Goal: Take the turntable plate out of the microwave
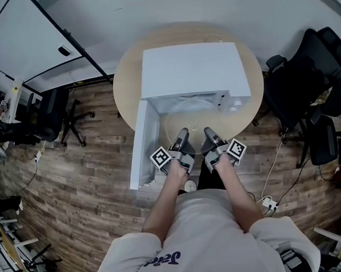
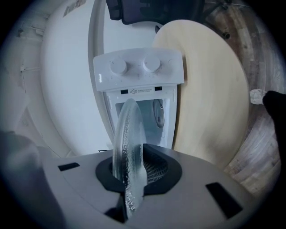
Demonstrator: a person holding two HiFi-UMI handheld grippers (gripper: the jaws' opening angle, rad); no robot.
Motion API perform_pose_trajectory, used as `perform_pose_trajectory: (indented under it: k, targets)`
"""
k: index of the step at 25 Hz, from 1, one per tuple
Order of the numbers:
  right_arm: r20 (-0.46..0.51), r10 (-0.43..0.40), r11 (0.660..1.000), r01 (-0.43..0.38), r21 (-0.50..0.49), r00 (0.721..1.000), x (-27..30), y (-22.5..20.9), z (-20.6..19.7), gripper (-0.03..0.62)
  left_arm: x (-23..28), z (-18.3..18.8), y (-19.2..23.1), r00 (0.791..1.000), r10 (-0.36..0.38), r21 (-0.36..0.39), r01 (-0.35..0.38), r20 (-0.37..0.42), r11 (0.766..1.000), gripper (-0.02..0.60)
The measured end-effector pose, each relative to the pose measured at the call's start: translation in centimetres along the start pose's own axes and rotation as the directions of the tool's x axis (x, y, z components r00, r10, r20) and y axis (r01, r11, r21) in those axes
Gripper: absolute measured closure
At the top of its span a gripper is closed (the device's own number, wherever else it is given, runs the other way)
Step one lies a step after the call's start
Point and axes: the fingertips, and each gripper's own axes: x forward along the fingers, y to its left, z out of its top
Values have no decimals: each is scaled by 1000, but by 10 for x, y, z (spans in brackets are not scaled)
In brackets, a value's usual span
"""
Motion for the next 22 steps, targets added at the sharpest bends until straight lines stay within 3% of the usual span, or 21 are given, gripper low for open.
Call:
perform_pose_trajectory:
  k: [3, 6, 10, 17, 22]
  targets:
    - [-3, 15, 1000, -15, 9, 1000, -8, 9, -4, 557, -2, -7, -12, 1000, -14, 16, 14, -26, 1000, 388]
    - [-11, 36, 999, -36, -5, 999, -14, 22, -8, 557, -6, -14, -18, 999, 7, 17, -6, -33, 1000, 484]
    - [-19, 55, 998, -55, -31, 998, -18, 42, -13, 557, -9, -20, -30, 999, 30, 37, -29, -43, 999, 537]
    - [-7, 88, 996, -88, -31, 996, -23, 85, -22, 557, -11, -26, -76, 997, 52, 100, -45, -63, 994, 548]
    - [-6, 80, 994, -80, -80, 997, -27, 121, -26, 558, -13, -32, -107, 997, 33, 61, -29, -64, 998, 548]
